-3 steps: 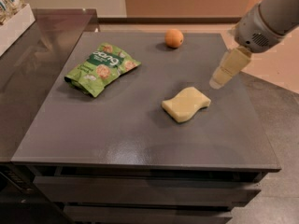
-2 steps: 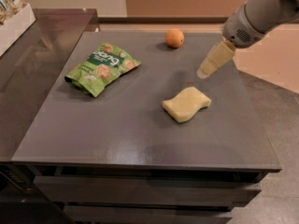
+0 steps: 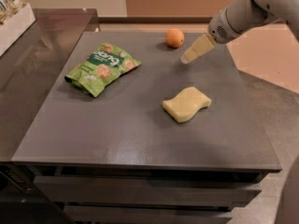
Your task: Pick orange
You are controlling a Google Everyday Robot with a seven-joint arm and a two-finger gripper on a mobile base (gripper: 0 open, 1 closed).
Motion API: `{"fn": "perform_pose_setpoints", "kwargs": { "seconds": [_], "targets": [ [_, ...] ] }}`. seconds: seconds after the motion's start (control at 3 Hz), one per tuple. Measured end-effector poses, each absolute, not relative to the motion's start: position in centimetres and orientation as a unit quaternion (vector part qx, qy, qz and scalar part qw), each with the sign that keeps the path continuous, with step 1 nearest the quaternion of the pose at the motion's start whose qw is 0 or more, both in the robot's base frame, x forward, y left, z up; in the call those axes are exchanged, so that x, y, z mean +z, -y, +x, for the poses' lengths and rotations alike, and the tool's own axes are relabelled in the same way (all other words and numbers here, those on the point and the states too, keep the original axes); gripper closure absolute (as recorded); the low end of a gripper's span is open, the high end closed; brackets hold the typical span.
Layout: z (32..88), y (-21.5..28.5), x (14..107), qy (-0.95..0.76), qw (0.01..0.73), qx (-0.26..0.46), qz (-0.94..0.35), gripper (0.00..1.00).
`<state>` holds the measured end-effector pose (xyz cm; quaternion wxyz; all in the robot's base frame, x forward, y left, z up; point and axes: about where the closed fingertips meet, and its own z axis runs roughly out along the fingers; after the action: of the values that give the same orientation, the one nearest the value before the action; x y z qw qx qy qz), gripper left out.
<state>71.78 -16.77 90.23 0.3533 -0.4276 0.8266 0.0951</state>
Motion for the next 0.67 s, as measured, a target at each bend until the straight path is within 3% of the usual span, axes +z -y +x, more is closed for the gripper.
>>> {"fn": "perform_pose_setpoints", "kwargs": {
  "seconds": [0.67],
  "targets": [
    [77.7,14.0,88.6,-0.826,0.385,0.131,-0.389,0.00]
  ]
}}
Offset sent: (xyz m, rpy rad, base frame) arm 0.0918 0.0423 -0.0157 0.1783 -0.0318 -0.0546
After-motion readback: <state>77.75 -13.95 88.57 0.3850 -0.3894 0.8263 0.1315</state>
